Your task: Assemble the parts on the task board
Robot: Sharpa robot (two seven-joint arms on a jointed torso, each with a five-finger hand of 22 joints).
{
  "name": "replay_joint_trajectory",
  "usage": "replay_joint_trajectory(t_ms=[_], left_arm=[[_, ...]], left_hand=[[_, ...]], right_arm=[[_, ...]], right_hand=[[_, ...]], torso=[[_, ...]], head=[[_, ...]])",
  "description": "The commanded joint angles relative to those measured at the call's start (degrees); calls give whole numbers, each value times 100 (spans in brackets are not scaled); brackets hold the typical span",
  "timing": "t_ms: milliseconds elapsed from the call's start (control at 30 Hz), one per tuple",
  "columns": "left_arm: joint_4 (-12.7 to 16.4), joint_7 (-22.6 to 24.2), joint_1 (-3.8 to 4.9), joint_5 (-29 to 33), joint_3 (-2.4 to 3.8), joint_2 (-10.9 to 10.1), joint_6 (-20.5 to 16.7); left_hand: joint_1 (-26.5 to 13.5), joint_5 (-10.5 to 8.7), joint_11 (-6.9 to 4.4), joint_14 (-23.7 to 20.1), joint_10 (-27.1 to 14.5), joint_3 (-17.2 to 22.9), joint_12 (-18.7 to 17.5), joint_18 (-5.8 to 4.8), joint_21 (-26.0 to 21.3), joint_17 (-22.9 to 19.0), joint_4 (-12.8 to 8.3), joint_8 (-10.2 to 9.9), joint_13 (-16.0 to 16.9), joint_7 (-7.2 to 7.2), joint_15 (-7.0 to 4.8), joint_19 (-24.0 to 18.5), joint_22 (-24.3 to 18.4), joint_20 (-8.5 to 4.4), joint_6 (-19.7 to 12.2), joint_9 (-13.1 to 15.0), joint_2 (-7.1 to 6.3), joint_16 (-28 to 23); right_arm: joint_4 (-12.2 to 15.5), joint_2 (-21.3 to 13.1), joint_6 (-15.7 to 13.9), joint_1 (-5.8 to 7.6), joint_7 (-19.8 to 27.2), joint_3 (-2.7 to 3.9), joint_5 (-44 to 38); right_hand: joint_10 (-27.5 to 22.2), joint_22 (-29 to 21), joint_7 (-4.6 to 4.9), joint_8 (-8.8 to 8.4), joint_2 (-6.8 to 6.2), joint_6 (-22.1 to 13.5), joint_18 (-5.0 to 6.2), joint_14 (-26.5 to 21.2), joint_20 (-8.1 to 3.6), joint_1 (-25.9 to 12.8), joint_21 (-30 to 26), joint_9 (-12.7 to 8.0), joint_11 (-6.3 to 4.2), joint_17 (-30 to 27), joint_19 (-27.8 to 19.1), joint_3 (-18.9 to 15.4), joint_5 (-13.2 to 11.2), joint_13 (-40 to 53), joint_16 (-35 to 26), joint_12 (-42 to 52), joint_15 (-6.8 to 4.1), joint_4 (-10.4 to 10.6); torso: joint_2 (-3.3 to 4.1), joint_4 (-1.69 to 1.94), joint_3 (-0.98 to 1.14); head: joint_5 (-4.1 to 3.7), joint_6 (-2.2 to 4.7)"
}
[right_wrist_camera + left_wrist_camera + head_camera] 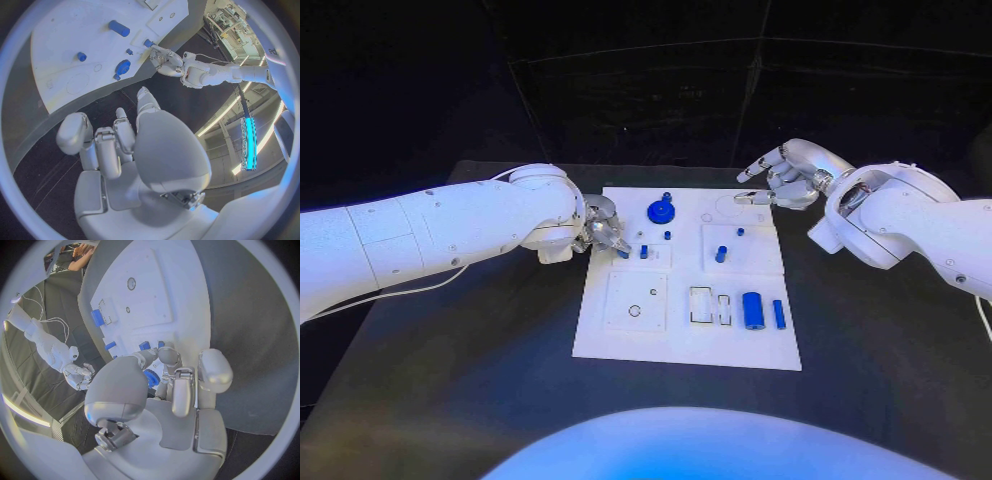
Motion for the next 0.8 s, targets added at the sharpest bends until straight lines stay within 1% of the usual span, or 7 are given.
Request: replay_joint_trajectory(t_ms=[33,267,367,500,633,800], left_arm=[[11,-103,-7,-52,-10,-3,129],[-4,-95,-8,4,-9,58,138],[-43,-114,-7,61,-9,98,164],[-106,-194,-6,113,-9,150,276],[-147,-259,-6,140,-9,186,383],[-213,-308,-5,153,-8,227,436]], left_hand=[[46,25,2,594,24,822,22,-18,13,1409,-800,25,-8,-22,-38,22,-1,-12,8,5,-11,17],[-22,21,0,596,48,850,34,-23,27,1418,-774,46,12,-29,-42,30,22,-16,28,8,-29,22],[-173,10,-21,597,77,852,41,-24,32,1424,-694,103,20,-60,-55,35,34,-25,87,28,-54,24],[-437,-9,-48,598,100,735,52,-25,37,1430,-518,147,27,-97,-76,40,50,-43,123,42,-108,27],[-582,-20,-65,600,110,576,64,-30,54,1436,-428,161,35,-118,-93,49,80,-59,140,43,-168,30],[-654,-19,-86,606,129,451,87,-37,80,1463,-365,189,60,-145,-111,61,124,-76,199,46,-160,42]], right_arm=[[7,2,27,9,46,3,-13],[3,9,27,9,48,3,-13],[2,14,28,9,48,3,-13],[3,16,25,9,56,3,-13],[3,15,26,9,58,3,-13],[-6,22,38,9,57,3,-13]], right_hand=[[-24,-10,-10,-7,45,-6,103,606,-13,-32,-37,-6,-2,1509,-31,-38,11,-7,14,-4,-29,-3],[-24,-10,-10,-7,45,-6,103,606,-13,-32,-37,-6,-2,1509,-31,-38,11,-7,14,-4,-29,-3],[-24,-10,-10,-7,45,-6,103,606,-13,-32,-37,-6,-2,1509,-31,-38,11,-7,14,-4,-29,-3],[-25,-14,-10,-6,54,-3,103,606,-14,-35,-42,-6,-3,1509,-27,-49,24,-11,14,-6,-30,-4],[-24,-20,-11,-5,59,-3,103,606,-15,-33,-46,-6,-3,1509,-28,-51,40,-10,14,-5,-31,-5],[-24,-20,-11,-5,59,-3,103,606,-15,-33,-46,-6,-3,1509,-28,-51,40,-10,14,-5,-31,-5]], torso=[[3,-5,2],[4,-3,5],[0,-6,3],[2,-8,5],[-2,-8,8],[1,-5,5]], head=[[1,-7],[6,-20],[8,-28],[13,-38],[18,-43],[24,-44]])
